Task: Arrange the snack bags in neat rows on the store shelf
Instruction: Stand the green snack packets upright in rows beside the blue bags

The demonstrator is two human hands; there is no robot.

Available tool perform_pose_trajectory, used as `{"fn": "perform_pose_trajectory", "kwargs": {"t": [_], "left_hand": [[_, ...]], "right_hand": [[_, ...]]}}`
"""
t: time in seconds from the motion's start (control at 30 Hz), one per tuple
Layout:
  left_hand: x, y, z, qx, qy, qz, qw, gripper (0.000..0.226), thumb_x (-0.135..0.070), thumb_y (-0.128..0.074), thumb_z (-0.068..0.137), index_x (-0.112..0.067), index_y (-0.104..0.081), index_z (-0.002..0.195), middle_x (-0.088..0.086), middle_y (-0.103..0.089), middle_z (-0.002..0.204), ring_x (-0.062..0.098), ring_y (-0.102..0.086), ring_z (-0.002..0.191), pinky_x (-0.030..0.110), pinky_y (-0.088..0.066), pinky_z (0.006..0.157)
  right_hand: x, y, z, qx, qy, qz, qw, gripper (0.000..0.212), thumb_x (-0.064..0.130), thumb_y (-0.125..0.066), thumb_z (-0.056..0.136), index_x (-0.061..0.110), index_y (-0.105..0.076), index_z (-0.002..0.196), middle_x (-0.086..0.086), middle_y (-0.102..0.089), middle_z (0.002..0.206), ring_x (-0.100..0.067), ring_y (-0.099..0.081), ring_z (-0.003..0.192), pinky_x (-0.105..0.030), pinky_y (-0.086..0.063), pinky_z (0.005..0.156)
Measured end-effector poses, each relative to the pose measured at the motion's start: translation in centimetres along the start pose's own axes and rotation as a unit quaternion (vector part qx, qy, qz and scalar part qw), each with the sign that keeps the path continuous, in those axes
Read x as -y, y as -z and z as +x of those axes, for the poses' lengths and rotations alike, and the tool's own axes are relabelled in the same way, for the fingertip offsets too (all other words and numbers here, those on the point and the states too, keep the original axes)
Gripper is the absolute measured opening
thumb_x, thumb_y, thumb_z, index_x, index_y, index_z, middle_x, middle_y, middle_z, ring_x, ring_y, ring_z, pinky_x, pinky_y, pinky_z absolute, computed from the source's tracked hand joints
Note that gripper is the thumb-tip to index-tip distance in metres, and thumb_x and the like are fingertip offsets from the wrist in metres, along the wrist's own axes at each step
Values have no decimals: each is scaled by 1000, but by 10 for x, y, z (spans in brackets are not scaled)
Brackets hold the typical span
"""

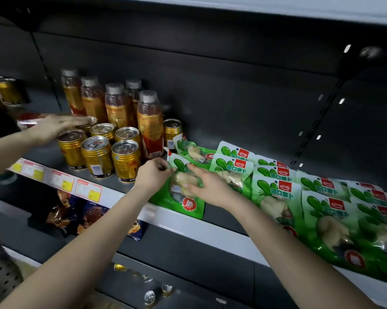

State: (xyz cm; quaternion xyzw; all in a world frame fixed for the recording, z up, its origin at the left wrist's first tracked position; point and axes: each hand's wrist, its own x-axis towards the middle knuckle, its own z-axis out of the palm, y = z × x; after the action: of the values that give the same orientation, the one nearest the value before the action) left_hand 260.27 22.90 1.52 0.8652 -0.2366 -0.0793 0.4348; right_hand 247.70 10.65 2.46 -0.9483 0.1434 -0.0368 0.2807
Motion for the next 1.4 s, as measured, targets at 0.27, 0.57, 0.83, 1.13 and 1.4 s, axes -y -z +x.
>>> {"fn": "perform_pose_trajectory", "kwargs": {"t": [0.27,0.57,0.83,1.13,1.4], "left_hand": [[-18,12,-19,-176,-102,-104,974,13,-17,-55,93,-7,-51,87,3,-57,73,19,-52,67,27,-36,58],[-53,6,-33,-138,-224,-185,947,19,-24,-58,92,-11,-48,80,-1,-63,75,14,-64,72,38,-55,63],[-44,0,-25,-39,-159,-305,938,15,-18,-58,91,-17,-48,79,-7,-55,63,0,-52,62,20,-45,68],[-54,-24,-14,31,-135,-302,943,32,-8,-66,84,-28,-47,101,-3,-70,94,18,-65,94,36,-52,84],[-44,-58,-17,142,-200,22,969,79,-34,-77,73,-26,-31,137,3,-61,121,22,-57,112,33,-46,94]], "right_hand": [[1,9,3,-137,5,37,990,57,28,-49,97,18,-27,149,0,-28,154,-18,-31,139,-26,-23,111],[33,22,14,-167,-14,347,923,69,54,-42,93,32,-11,150,5,-35,151,-15,-34,137,-42,-28,114],[-5,35,3,-179,-115,547,810,93,20,-80,67,26,-31,145,-12,-55,133,-23,-55,120,-50,-40,105],[-44,60,-11,-323,-140,400,846,53,3,-68,84,21,-47,129,1,-69,102,-15,-66,98,-41,-52,93],[-67,33,-37,-267,-161,279,908,60,-1,-66,84,26,-43,132,-4,-64,115,-18,-62,101,-20,-50,77]]}}
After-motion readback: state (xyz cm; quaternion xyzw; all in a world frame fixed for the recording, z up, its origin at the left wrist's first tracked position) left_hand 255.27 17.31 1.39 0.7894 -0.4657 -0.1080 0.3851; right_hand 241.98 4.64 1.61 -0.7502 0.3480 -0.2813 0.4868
